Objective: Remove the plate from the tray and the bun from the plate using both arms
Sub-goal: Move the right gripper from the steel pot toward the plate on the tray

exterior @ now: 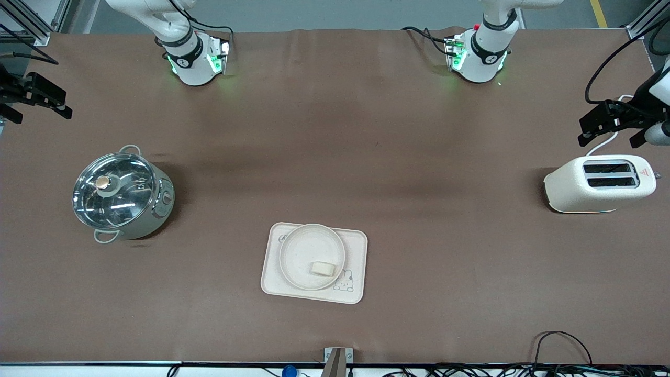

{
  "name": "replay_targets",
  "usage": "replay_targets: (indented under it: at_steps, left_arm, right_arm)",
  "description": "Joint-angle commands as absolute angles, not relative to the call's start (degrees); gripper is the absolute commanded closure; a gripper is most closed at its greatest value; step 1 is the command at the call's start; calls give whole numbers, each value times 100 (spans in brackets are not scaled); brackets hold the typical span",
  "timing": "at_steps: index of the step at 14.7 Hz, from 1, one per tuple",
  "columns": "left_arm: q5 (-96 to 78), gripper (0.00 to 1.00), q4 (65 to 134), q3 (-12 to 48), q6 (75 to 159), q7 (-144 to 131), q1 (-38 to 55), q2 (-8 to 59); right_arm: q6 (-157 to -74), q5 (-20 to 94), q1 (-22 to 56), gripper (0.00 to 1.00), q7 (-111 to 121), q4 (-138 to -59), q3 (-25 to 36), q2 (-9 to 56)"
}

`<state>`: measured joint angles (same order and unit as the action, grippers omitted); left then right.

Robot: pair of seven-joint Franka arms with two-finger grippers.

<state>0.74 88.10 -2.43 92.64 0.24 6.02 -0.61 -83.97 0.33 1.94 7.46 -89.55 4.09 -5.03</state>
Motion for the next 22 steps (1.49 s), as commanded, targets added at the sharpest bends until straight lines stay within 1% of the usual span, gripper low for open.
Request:
replay_targets:
  at_steps: [1,4,7,9,10,12,16,19,22]
  left_arm:
    - [140,0,8788,-264,9158,314,615,-53]
    - [123,0,8736,-264,9149,220,615,-35]
    - [105,0,8754,-255,9141,228,641,-35]
    - [123,0,8771,-220,9141,229,694,-26]
    - [97,0,8841,-202,9123,202,712,-26]
    - [-25,0,8894,-150,8887,194,677,-26]
    - [-105,0,8903,-176,8842,211,607,-26]
    - [26,0,8842,-176,8851,211,633,44]
    - [35,0,8824,-185,8851,220,607,53]
  right_arm:
    - [-8403,18,115,0,817,-9097,369,-633]
    - [-8324,18,105,0,826,-9088,378,-642]
    - [-8419,18,158,0,826,-9079,369,-624]
    - [-8717,131,271,0,835,-9001,352,-528]
    - [-8858,201,403,0,818,-8930,352,-379]
    - [-9296,455,693,0,695,-8947,352,51]
    - [-10281,1018,1028,0,-166,-8947,352,947]
    - [-10686,1423,1309,0,-290,-8930,352,1711]
    - [-11388,1853,1519,0,-307,-8912,352,2494]
